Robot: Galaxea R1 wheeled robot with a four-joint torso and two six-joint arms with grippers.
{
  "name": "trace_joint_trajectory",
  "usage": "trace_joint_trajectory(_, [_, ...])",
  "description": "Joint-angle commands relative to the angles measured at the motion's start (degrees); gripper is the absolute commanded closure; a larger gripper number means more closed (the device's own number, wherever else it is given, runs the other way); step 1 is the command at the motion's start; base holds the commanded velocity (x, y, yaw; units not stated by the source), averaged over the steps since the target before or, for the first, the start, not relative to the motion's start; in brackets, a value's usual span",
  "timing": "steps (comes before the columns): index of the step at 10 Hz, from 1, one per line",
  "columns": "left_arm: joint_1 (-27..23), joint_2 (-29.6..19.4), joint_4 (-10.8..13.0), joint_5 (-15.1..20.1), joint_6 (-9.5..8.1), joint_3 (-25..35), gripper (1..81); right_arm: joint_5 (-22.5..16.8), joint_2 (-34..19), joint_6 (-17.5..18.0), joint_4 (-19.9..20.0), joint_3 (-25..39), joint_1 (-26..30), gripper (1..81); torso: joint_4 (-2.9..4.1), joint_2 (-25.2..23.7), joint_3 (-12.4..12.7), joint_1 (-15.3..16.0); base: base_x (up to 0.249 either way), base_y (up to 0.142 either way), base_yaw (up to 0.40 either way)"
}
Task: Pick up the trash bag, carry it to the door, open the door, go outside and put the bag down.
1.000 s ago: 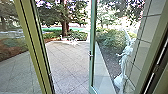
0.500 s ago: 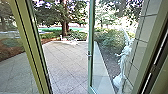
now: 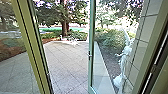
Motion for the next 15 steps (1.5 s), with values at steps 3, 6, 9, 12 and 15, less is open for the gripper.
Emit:
trace_joint_trajectory(3, [-3.2, -0.1, 0.4, 2.7, 0.03, 0.1, 81.1, -4.0, 0.3, -0.2, -0.2, 0.1, 2.3, 1.0, 0.00, 0.0, 0.0, 0.0, 0.000, 0.000, 0.000])
trace_joint_trajectory(6, [-3.2, -0.1, 0.4, 2.7, 0.12, 0.1, 81.1, -3.9, 0.3, -0.3, -0.2, 0.1, 2.4, 1.0, 0.00, 0.0, 0.0, 0.0, 0.000, 0.000, 0.000])
trace_joint_trajectory(9, [-3.2, -0.1, 0.4, 2.7, 0.12, 0.1, 81.1, -3.9, 0.3, -0.3, -0.2, 0.1, 2.3, 1.0, 0.00, 0.0, 0.0, -0.1, 0.067, 0.000, 0.000])
trace_joint_trajectory(12, [-3.3, -0.1, 0.4, 2.7, 0.11, 0.0, 81.1, -3.9, 0.3, -0.2, -0.2, 0.1, 2.3, 1.0, 0.00, -0.1, 0.0, -0.1, 0.070, 0.000, 0.000])
trace_joint_trajectory(15, [-3.2, -0.2, 0.4, 2.7, 0.12, 0.1, 81.1, -3.9, 0.4, -0.3, -0.2, 0.1, 2.3, 1.0, 0.00, -0.1, 0.0, -0.1, 0.074, 0.000, 0.000])
